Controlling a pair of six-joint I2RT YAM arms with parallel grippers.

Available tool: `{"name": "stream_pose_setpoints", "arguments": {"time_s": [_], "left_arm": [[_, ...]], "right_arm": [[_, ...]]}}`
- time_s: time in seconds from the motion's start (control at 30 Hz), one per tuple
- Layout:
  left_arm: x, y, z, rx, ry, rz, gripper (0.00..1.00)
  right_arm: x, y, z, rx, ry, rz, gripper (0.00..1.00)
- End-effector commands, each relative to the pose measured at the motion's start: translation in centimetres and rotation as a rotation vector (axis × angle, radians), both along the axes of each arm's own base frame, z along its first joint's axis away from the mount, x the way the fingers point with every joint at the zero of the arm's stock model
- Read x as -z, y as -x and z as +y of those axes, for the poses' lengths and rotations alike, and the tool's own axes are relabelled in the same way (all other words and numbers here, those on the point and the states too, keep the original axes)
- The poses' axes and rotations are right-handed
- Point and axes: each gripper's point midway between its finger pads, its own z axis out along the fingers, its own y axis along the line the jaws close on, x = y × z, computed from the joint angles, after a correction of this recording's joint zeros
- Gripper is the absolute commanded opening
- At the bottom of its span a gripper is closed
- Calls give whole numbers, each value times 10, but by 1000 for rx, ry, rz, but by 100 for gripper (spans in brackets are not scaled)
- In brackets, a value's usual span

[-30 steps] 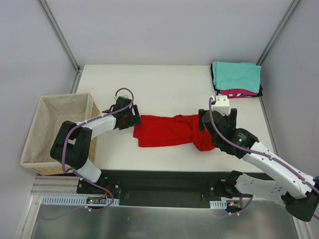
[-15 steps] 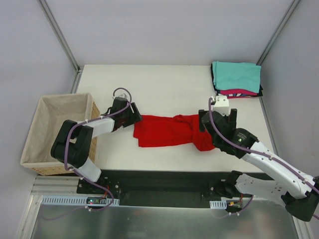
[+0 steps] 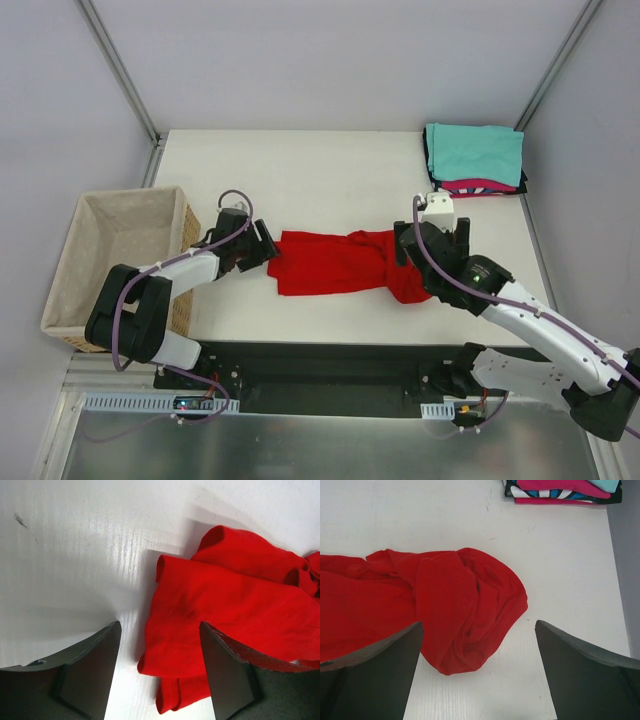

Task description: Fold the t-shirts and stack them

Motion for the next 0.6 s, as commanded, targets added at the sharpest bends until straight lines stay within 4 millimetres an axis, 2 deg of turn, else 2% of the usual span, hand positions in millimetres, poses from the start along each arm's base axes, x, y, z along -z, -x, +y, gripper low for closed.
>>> {"name": "stream_pose_setpoints", "arguments": {"time_s": [0.0, 0.3, 0.57], "left_arm": [[6, 4, 9, -17, -27, 25, 64], [25, -4, 8, -32, 29, 40, 64], [36, 7, -1, -21, 98, 70, 61]], "right_arm": [[-18, -2, 3, 9, -64, -33, 99], [-21, 1, -4, 19, -50, -38, 99], [-18, 0, -2, 20, -41, -30, 99]]}}
